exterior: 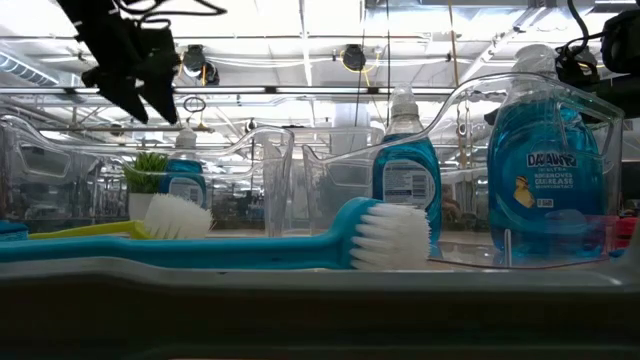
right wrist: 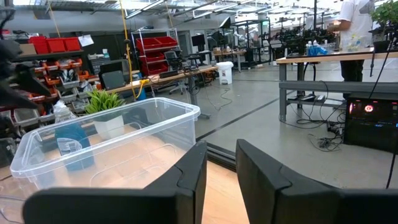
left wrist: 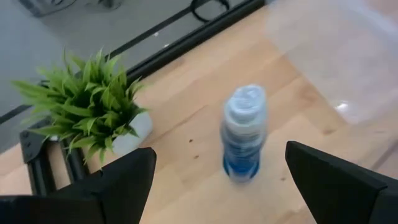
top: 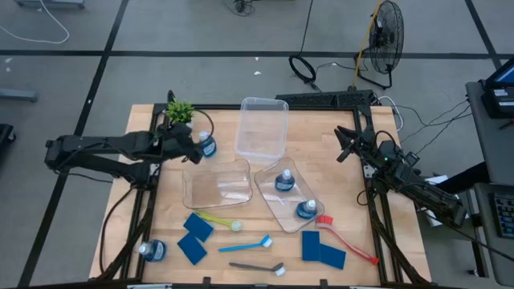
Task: Pick & Place Kitchen Sink Supplies
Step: Put the blue soap dispenser into the right transparent bin
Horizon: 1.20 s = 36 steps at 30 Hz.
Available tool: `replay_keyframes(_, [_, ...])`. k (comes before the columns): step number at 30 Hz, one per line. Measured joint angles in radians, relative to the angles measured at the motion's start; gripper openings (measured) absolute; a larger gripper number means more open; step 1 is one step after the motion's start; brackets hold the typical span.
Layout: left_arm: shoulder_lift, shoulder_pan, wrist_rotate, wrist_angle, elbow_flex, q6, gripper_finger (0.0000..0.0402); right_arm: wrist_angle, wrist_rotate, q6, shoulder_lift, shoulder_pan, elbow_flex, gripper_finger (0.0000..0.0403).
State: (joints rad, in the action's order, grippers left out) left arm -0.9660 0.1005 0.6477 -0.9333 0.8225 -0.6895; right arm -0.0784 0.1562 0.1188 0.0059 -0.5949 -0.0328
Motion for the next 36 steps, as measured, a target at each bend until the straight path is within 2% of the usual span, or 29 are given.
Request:
replay_keyframes(3, [-0.015,0.030,-0.016,0.000,-0.021,0.009,0.0360,0.000,0.000,0.000,0.000,0.000,0.000,0.0073])
replay_keyframes(6, [-0.024,0.060,-0.074,0.022,-0.048,-0.010,0.0360,0.000,0.000,0.000,0.000,0.000,0.000,0.0073])
replay_keyframes(13, [-0.060,0.069,-0.161,0.262,-0.174,0.011,0.0360,0.000,0.000,0.000,0.000,0.000,0.000,0.0073])
replay_keyframes(22, [-0.134,0.069,-0.145,0.543,-0.254,0.157,0.0360,0.000,0.000,0.000,0.000,0.000,0.000,0.0073])
replay_keyframes(36, [-0.145,0.069,-0.018,0.554,-0.247,0.189,0.0360,0.000,0.000,0.000,0.000,0.000,0.000,0.0073])
